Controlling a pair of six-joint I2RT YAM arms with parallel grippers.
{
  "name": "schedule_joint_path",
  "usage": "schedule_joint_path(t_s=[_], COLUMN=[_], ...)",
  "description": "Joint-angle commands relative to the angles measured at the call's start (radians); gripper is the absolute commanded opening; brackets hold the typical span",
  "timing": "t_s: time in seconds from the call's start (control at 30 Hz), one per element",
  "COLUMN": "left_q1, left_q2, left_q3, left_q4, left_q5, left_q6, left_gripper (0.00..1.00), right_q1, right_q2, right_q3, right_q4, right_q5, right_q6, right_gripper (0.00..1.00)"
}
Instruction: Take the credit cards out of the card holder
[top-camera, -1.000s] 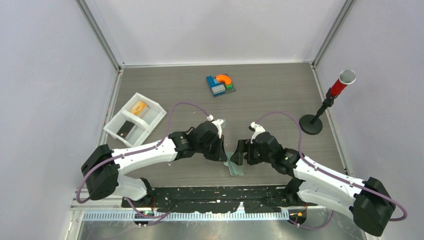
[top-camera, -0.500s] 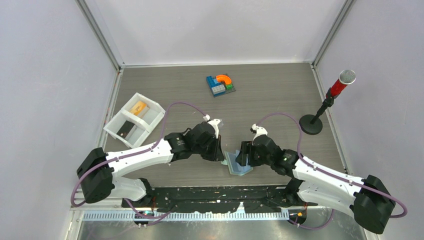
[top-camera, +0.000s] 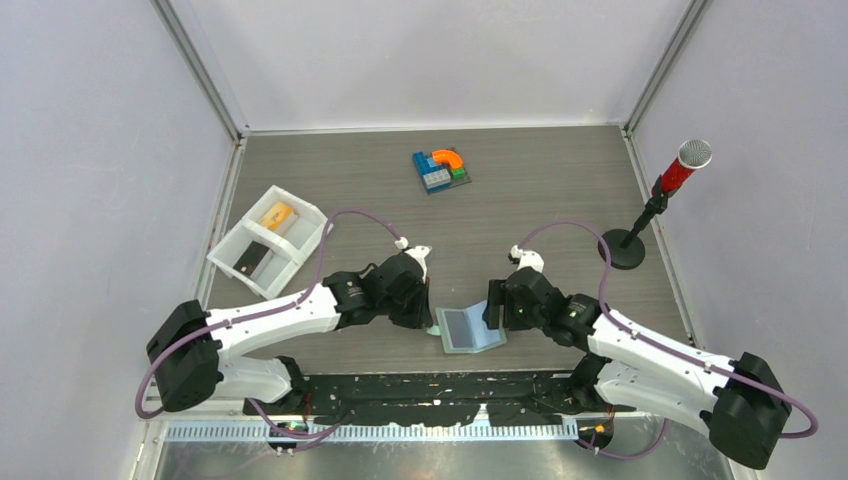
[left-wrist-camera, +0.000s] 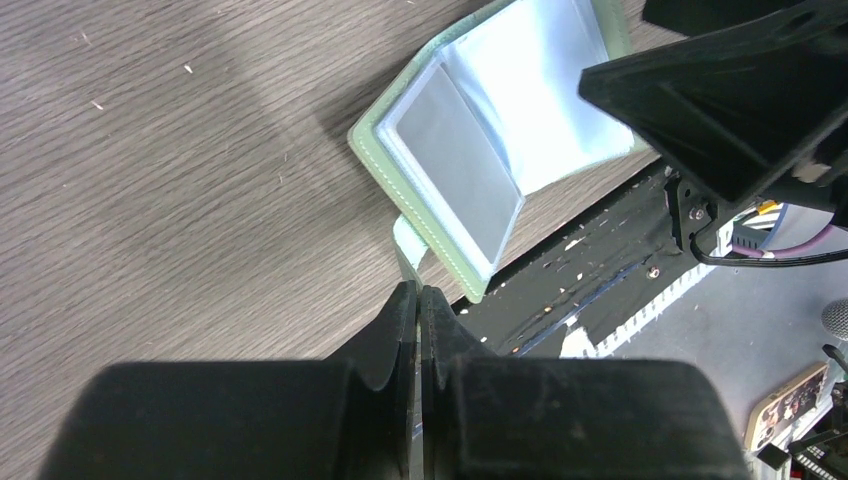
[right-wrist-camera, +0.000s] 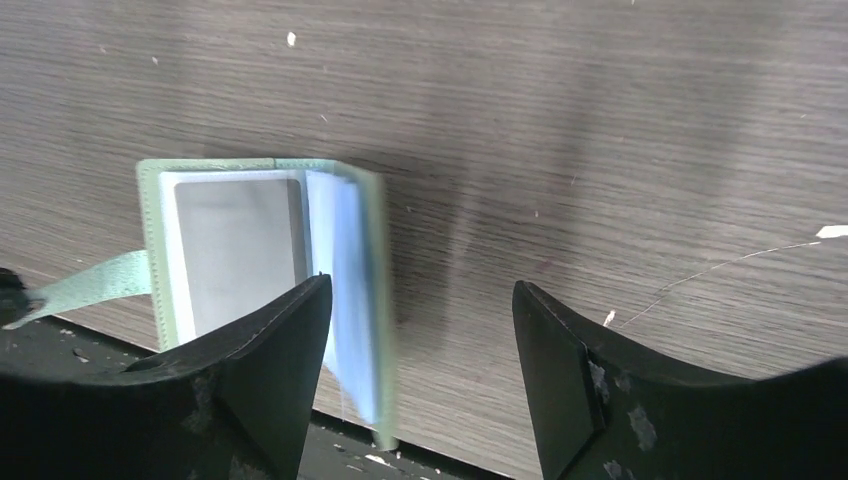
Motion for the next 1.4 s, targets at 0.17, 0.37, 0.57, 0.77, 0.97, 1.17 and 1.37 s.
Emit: schedule_joint_path(t_s=[0.17,0.37,0.57,0.77,0.97,1.17,1.37], left_q1=[-0.003,-0.003,-0.003,-0.003,-0.003,-0.004,-0.004], left_q2=[-0.035,-0.057,-0.108,-0.149,-0.122,-0.108,-0.101], left_q3=[-0.029,-0.045,-0.052,-0.063,-0.060,-0.070,-0.071], left_q4=[0.036,0.070,0.113,0.170,0.173,0.182,0.174], left_q5=[-0.005,0.029,0.067,0.084,0.085,0.084,0.068], left_q6=[-0.008,-0.025,-0.040,-0.034,-0.030,-0.038,-0.031], left_gripper=[0.00,0.00,0.00,0.00,0.00,0.00,0.00], right_q1=[0.005,0.049,0.103,0.148,0.157,0.157,0.156], right_q2=[-0.049,-0.083,-0.122,-0.080,-0.016,0.063,0.091], right_q3=[0.105,0.128,0.182,0.186,0.138,0.078,0.030], right_q4=[-0.015,0.027,0.042,0.086,0.150,0.172,0.193], right_q5=[-0.064,-0.111,-0.129,-0.151,-0.184,-0.118,-0.057], right_q6=[-0.007,0.031,0.052,0.059,0.064,0.069,0.068], right_gripper=[0.65,0.55,0.50,0.50,0.49,0.45,0.43])
